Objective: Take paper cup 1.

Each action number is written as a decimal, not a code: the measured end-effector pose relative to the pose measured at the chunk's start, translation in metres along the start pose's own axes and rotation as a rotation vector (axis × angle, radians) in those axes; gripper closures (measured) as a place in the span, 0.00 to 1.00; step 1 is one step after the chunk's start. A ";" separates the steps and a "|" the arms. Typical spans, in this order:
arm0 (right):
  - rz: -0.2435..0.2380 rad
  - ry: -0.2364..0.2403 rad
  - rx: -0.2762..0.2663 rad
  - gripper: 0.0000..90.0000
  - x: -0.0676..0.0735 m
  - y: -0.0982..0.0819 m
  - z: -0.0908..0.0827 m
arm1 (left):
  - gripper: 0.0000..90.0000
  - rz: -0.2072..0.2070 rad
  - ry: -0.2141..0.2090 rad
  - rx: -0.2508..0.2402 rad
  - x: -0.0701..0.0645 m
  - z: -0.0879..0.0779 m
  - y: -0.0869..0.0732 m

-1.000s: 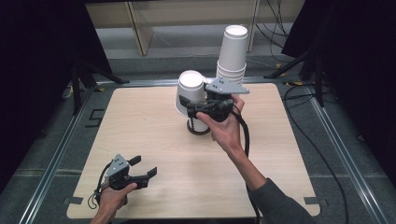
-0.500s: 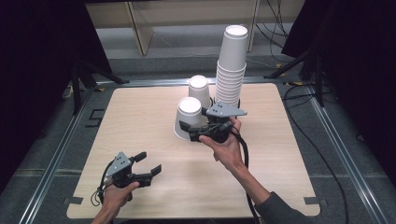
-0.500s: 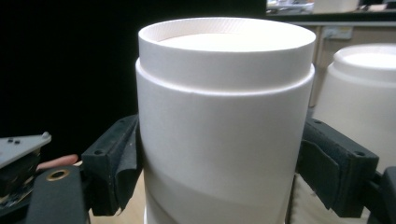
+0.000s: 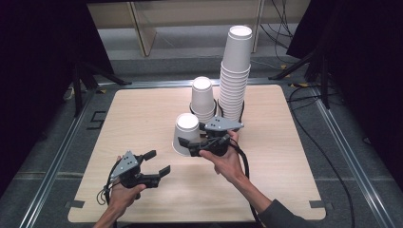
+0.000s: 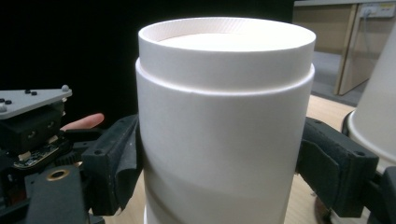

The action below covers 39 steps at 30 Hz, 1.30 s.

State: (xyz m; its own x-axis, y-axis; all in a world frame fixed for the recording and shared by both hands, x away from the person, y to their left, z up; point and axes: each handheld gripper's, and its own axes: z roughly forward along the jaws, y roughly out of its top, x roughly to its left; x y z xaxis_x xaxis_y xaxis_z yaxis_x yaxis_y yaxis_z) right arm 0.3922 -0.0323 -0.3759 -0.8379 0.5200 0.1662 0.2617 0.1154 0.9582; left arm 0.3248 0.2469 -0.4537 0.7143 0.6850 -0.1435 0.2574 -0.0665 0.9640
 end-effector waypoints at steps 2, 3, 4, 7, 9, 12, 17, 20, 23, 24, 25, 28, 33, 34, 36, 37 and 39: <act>-0.022 0.006 0.007 0.22 0.001 -0.003 0.003 | 0.16 -0.001 -0.016 -0.013 -0.001 0.003 0.000; -0.028 0.015 0.001 0.22 0.002 -0.005 0.005 | 0.16 0.006 -0.012 -0.005 -0.002 0.004 0.000; -0.020 0.029 0.008 0.22 0.004 -0.006 0.007 | 0.16 0.012 -0.011 -0.001 -0.002 0.004 0.000; -0.010 0.045 0.029 0.22 0.009 -0.009 0.010 | 0.16 0.020 -0.024 -0.017 -0.003 0.006 0.000; -0.015 0.066 0.029 0.22 0.011 -0.012 0.013 | 0.16 0.022 -0.018 -0.019 -0.003 0.006 0.000; -0.036 0.072 0.035 0.22 0.014 -0.015 0.016 | 0.16 0.012 -0.006 -0.013 -0.004 0.004 0.001; -0.027 0.095 0.051 0.22 0.019 -0.020 0.023 | 0.16 0.018 -0.026 -0.016 -0.006 0.005 0.000; -0.053 0.135 0.038 0.22 0.021 -0.022 0.030 | 0.16 0.024 -0.027 -0.005 -0.007 0.005 0.000; -0.042 0.126 0.057 0.22 0.025 -0.023 0.029 | 0.15 0.018 -0.042 -0.025 -0.009 0.008 -0.001; -0.063 0.129 0.047 0.22 0.025 -0.023 0.031 | 0.14 0.022 -0.045 -0.025 -0.009 0.008 -0.001; -0.059 0.139 0.043 0.22 0.027 -0.024 0.032 | 0.11 0.022 -0.043 -0.023 -0.009 0.008 -0.001; -0.049 0.144 0.039 0.22 0.031 -0.024 0.034 | 0.08 0.025 -0.042 -0.030 -0.011 0.009 -0.001; -0.050 0.158 0.047 0.22 0.036 -0.025 0.036 | 0.03 0.025 -0.031 -0.022 -0.012 0.007 -0.001; -0.050 0.170 0.039 0.22 0.038 -0.026 0.038 | 0.03 0.025 -0.029 -0.016 -0.012 0.007 0.000; -0.043 0.184 0.037 0.22 0.039 -0.027 0.039 | 0.02 0.025 -0.032 -0.019 -0.012 0.007 0.000; -0.049 0.174 0.047 0.22 0.040 -0.027 0.039 | 0.02 0.027 -0.035 -0.022 -0.012 0.006 0.000; -0.044 0.186 0.043 0.22 0.041 -0.027 0.039 | 0.03 0.031 -0.052 -0.048 -0.012 0.007 -0.001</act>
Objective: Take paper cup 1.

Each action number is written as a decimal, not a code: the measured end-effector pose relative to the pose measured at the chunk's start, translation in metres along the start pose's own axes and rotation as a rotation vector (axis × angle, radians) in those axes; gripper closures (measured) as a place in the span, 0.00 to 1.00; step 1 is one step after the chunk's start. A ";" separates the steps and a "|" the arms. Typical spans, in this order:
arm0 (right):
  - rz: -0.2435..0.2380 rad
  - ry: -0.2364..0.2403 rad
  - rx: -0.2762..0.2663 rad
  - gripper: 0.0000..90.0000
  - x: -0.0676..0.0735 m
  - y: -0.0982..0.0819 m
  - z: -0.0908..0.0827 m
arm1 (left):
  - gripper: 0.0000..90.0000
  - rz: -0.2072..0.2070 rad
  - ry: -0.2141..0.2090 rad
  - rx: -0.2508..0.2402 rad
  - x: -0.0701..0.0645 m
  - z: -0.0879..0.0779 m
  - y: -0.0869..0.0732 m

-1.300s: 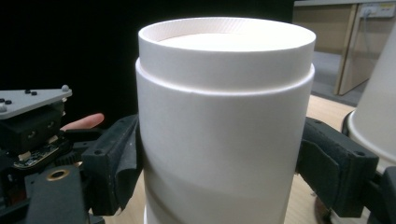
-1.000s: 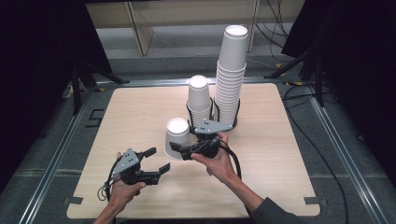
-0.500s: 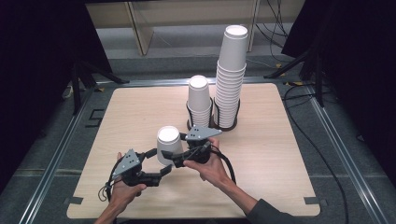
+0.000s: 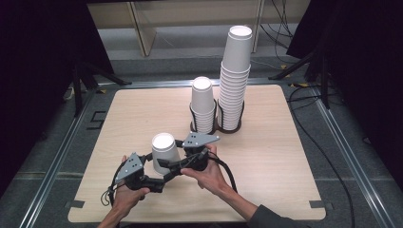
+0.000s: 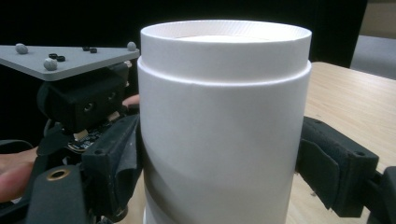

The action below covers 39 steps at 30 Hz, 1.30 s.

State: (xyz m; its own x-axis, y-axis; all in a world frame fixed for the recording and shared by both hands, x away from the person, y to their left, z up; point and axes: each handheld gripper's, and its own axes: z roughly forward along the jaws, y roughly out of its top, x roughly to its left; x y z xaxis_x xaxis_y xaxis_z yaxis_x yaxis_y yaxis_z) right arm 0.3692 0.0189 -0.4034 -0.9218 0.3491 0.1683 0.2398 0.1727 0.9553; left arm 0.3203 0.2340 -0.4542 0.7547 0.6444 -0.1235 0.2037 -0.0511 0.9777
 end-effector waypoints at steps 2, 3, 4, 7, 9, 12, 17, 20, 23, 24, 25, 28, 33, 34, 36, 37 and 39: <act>0.009 0.010 -0.005 0.22 0.001 0.000 0.000 | 0.05 0.006 0.012 0.009 -0.001 -0.001 0.001; 0.026 0.027 -0.008 0.22 0.002 0.000 0.001 | 0.05 0.017 0.019 0.009 -0.001 -0.002 0.001; 0.026 0.027 -0.008 0.22 0.002 0.000 0.001 | 0.07 0.017 0.019 0.009 -0.001 -0.002 0.001; 0.027 0.019 -0.005 0.22 0.003 0.000 0.000 | 0.10 0.017 0.018 0.008 -0.001 -0.003 0.003; 0.003 0.015 -0.007 0.21 0.001 0.001 -0.001 | 0.11 0.022 0.023 0.013 -0.001 -0.004 0.003; 0.029 0.035 -0.006 0.20 0.001 0.002 -0.001 | 0.13 0.039 0.020 0.006 -0.001 -0.005 0.004; 0.030 0.060 0.048 0.18 -0.003 0.010 -0.008 | 0.15 0.104 0.011 0.011 0.000 -0.007 0.006; 0.018 0.076 0.061 0.17 -0.005 0.014 -0.010 | 0.15 0.127 -0.003 -0.001 0.000 -0.005 0.005; 0.009 0.085 0.094 0.17 -0.006 0.020 -0.014 | 0.15 0.176 -0.001 0.053 -0.002 -0.007 0.005; -0.007 0.096 0.111 0.17 -0.006 0.024 -0.017 | 0.15 0.184 -0.015 0.045 -0.004 -0.005 0.004; -0.017 0.091 0.105 0.17 -0.006 0.025 -0.017 | 0.15 0.184 -0.015 0.045 -0.004 -0.005 0.004; -0.016 0.099 0.128 0.17 -0.006 0.030 -0.021 | 0.15 0.217 -0.007 0.104 -0.006 -0.005 0.003; -0.047 0.118 0.201 0.17 -0.006 0.036 -0.022 | 0.15 0.233 -0.011 0.122 -0.007 -0.004 0.002; -0.050 0.117 0.207 0.18 -0.006 0.036 -0.022 | 0.15 0.237 -0.012 0.130 -0.008 -0.004 0.003; -0.052 0.127 0.226 0.18 -0.007 0.037 -0.022 | 0.15 0.248 -0.014 0.137 -0.009 -0.004 0.002; -0.058 0.131 0.234 0.18 -0.007 0.037 -0.022 | 0.15 0.253 -0.016 0.145 -0.009 -0.004 0.002; -0.034 0.132 0.267 0.19 -0.004 0.037 -0.022 | 0.15 0.256 -0.020 0.146 -0.010 -0.004 0.002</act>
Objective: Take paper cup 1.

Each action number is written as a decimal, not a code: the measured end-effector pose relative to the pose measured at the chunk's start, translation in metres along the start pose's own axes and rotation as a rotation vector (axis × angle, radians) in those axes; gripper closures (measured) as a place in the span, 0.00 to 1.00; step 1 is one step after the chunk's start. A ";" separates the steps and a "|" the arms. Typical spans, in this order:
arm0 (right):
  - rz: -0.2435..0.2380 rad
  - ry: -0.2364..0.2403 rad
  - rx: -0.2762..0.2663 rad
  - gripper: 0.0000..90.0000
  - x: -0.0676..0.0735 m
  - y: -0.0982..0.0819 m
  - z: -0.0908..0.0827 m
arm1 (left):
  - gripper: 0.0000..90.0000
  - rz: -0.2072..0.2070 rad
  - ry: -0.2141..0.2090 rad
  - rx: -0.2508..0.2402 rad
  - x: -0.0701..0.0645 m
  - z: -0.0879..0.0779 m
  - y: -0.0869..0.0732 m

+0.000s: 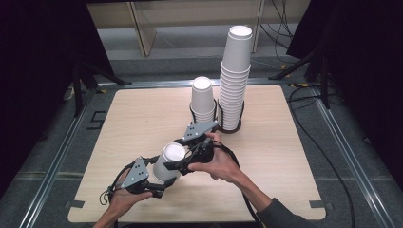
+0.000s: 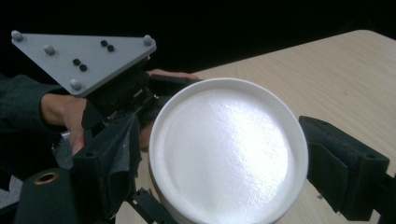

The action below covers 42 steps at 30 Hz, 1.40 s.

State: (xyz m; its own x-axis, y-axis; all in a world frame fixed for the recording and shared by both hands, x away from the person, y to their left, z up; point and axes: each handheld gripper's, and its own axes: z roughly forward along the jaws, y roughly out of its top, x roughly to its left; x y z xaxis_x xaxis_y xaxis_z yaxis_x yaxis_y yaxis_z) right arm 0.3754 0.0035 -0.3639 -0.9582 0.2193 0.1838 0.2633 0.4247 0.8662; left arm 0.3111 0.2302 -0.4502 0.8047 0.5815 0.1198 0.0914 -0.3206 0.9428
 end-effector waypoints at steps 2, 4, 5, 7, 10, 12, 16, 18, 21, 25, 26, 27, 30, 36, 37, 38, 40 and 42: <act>-0.040 -0.005 0.011 0.19 -0.002 -0.001 0.002 | 0.16 0.012 -0.003 0.006 -0.001 0.000 0.000; -0.038 0.000 0.024 0.22 -0.002 -0.001 0.004 | 0.16 0.015 -0.008 0.000 -0.002 0.001 0.000; -0.033 0.004 0.024 0.23 -0.002 -0.002 0.004 | 0.16 0.027 -0.009 0.009 -0.002 0.000 0.000; -0.024 0.019 0.030 0.25 -0.003 -0.002 0.006 | 0.16 0.035 -0.011 0.013 -0.002 0.001 0.000; -0.029 0.018 0.033 0.26 -0.003 -0.002 0.006 | 0.15 0.029 -0.019 0.005 -0.002 0.001 -0.001; -0.005 0.024 0.028 0.27 -0.003 -0.002 0.004 | 0.13 0.027 -0.016 0.002 -0.001 0.000 0.000; -0.005 0.033 0.008 0.27 -0.005 0.000 0.001 | 0.10 -0.004 -0.021 -0.073 -0.001 0.000 -0.001; 0.006 0.038 -0.009 0.27 -0.007 0.000 -0.001 | 0.09 -0.020 -0.024 -0.098 0.000 -0.002 -0.001; 0.045 0.054 -0.039 0.27 -0.011 0.000 -0.005 | 0.09 -0.044 -0.029 -0.136 0.002 -0.005 -0.001; 0.062 0.069 -0.077 0.27 -0.013 0.000 -0.008 | 0.06 -0.081 -0.034 -0.163 0.004 -0.006 -0.001; 0.075 0.073 -0.072 0.27 -0.013 0.001 -0.009 | 0.06 -0.089 -0.034 -0.173 0.004 -0.005 -0.001; 0.074 0.075 -0.087 0.27 -0.014 0.001 -0.010 | 0.06 -0.089 -0.034 -0.172 0.005 -0.006 -0.001; 0.094 0.085 -0.099 0.27 -0.016 0.000 -0.011 | 0.05 -0.110 -0.044 -0.218 0.004 -0.003 -0.002; 0.110 0.094 -0.116 0.28 -0.017 0.000 -0.014 | 0.02 -0.119 -0.038 -0.186 0.004 -0.003 -0.002; 0.121 0.100 -0.125 0.28 -0.017 0.001 -0.015 | 0.03 -0.129 -0.042 -0.188 0.003 0.000 -0.003; 0.133 0.101 -0.120 0.28 -0.016 0.001 -0.015 | 0.03 -0.134 -0.038 -0.182 0.002 0.000 -0.003; 0.135 0.099 -0.128 0.27 -0.015 0.001 -0.016 | 0.03 -0.125 -0.039 -0.184 0.002 0.001 -0.003; 0.132 0.100 -0.134 0.27 -0.015 0.001 -0.017 | 0.03 -0.124 -0.037 -0.186 0.002 0.001 -0.003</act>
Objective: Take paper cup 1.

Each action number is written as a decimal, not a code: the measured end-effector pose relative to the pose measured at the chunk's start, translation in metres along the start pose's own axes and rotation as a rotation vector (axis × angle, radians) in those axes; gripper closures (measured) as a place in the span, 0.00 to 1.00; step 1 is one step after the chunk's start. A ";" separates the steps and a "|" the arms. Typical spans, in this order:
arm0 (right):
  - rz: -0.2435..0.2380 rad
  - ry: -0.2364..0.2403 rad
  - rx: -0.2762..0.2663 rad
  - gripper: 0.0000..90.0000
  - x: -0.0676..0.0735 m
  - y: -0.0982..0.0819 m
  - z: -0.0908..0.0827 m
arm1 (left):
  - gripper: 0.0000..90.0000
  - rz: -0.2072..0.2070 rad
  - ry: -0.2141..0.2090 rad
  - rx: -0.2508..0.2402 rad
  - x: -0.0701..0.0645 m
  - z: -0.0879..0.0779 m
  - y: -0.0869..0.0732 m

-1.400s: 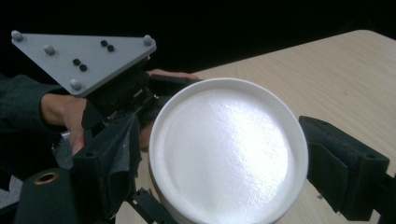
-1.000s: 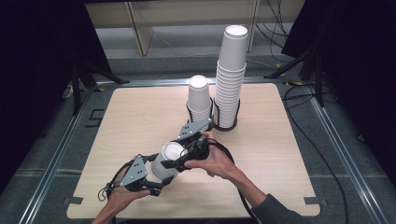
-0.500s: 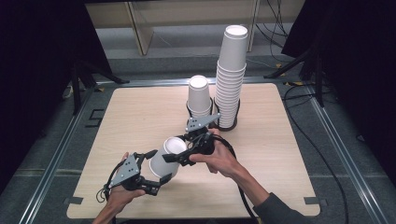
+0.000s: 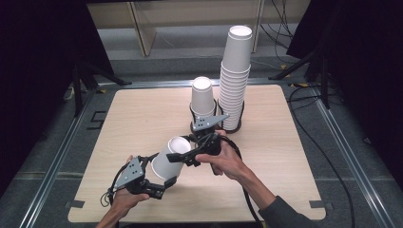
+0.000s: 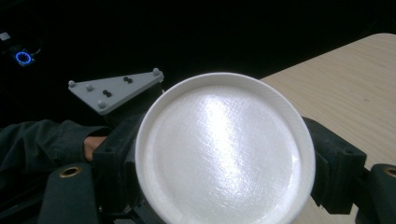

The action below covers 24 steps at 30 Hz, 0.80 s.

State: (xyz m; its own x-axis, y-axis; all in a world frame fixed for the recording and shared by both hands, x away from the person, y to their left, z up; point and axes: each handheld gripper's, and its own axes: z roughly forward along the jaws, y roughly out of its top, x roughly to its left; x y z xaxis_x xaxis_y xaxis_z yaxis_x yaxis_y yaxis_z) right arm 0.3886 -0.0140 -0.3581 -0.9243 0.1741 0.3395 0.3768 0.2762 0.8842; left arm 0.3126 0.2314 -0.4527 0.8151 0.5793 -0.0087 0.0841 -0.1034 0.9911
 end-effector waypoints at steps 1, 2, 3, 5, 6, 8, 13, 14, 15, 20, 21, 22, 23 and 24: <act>-0.006 0.012 -0.013 0.28 0.000 0.001 0.000 | 0.03 -0.001 0.005 0.002 0.000 0.000 0.000; -0.006 0.012 -0.013 0.28 0.000 0.001 0.000 | 0.03 -0.001 0.005 0.002 0.000 0.000 0.000; -0.011 0.010 -0.012 0.28 0.000 0.001 0.000 | 0.03 -0.001 0.008 -0.002 0.000 0.000 0.000; -0.008 0.013 -0.014 0.28 0.000 0.001 0.000 | 0.03 -0.001 0.007 -0.006 -0.001 -0.001 0.000; -0.005 0.023 -0.019 0.28 0.000 0.001 0.000 | 0.03 -0.002 0.000 -0.029 -0.001 0.000 0.000; -0.002 0.031 -0.022 0.28 -0.001 0.001 0.001 | 0.02 -0.002 0.003 -0.019 -0.001 -0.001 0.001; 0.028 0.036 -0.017 0.28 0.002 -0.001 0.002 | 0.02 0.015 0.006 -0.029 -0.002 -0.003 0.002; 0.020 0.041 -0.022 0.28 0.000 0.000 0.002 | 0.04 0.021 0.001 -0.029 -0.002 -0.004 0.002; 0.027 0.050 -0.029 0.28 -0.001 -0.001 0.001 | 0.05 0.020 0.000 -0.034 -0.001 -0.004 0.002; 0.031 0.052 -0.020 0.28 -0.004 -0.003 0.000 | 0.06 0.028 -0.008 -0.020 0.000 -0.004 0.002; 0.036 0.051 -0.020 0.28 -0.005 -0.004 0.000 | 0.06 0.028 -0.008 -0.020 0.000 -0.004 0.002; 0.052 0.057 -0.019 0.28 -0.005 -0.004 0.000 | 0.06 0.027 -0.009 -0.019 0.001 -0.004 0.002; 0.052 0.057 -0.019 0.28 -0.005 -0.004 0.000 | 0.06 0.028 -0.010 -0.019 0.000 -0.005 0.002; 0.037 0.058 -0.020 0.28 -0.006 -0.004 -0.001 | 0.06 0.023 -0.010 -0.019 0.000 -0.005 0.002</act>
State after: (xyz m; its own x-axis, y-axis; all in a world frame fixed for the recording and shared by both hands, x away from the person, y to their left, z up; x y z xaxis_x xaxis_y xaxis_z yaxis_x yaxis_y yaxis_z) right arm 0.3927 -0.0169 -0.3637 -0.9118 0.1289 0.3899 0.4103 0.2513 0.8766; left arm 0.3101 0.2349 -0.4503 0.8222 0.5691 0.0130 0.0544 -0.1012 0.9934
